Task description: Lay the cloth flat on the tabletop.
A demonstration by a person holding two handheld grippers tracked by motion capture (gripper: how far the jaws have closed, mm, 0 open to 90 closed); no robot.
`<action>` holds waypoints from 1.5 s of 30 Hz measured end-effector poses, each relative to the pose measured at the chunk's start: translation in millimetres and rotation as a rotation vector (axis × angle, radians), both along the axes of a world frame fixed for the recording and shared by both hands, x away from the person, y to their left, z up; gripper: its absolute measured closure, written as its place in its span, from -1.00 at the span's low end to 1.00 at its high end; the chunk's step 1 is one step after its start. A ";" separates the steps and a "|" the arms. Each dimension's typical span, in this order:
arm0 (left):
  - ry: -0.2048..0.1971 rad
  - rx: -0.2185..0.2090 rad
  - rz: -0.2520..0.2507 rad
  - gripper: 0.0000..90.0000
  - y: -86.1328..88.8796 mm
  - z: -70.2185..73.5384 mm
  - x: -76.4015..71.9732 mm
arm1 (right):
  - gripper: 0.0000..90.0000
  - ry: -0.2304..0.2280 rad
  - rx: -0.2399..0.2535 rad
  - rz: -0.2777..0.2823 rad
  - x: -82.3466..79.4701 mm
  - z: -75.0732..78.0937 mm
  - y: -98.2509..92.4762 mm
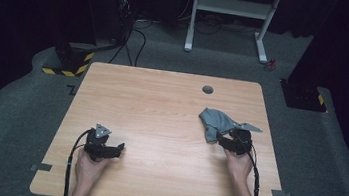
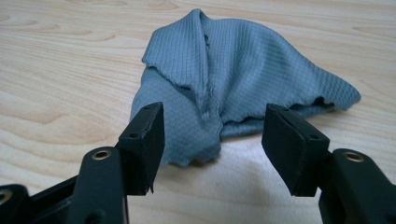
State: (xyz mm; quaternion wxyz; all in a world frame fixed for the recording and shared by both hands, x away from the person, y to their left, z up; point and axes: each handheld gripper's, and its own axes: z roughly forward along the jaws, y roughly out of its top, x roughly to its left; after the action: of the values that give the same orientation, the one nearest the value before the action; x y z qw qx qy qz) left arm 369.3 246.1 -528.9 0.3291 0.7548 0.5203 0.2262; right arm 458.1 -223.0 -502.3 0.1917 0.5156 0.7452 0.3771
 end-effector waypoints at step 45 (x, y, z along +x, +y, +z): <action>-0.003 -0.004 0.003 -0.67 0.2 0.1 -0.2 | 0.93 -0.019 0.010 0.165 -12.8 7.3 37.3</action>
State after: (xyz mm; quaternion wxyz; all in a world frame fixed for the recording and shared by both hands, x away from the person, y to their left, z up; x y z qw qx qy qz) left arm 369.1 246.3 -528.8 0.3309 0.7533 0.5212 0.2268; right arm 445.3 -185.7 -495.1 0.1643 0.4499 0.7814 0.4000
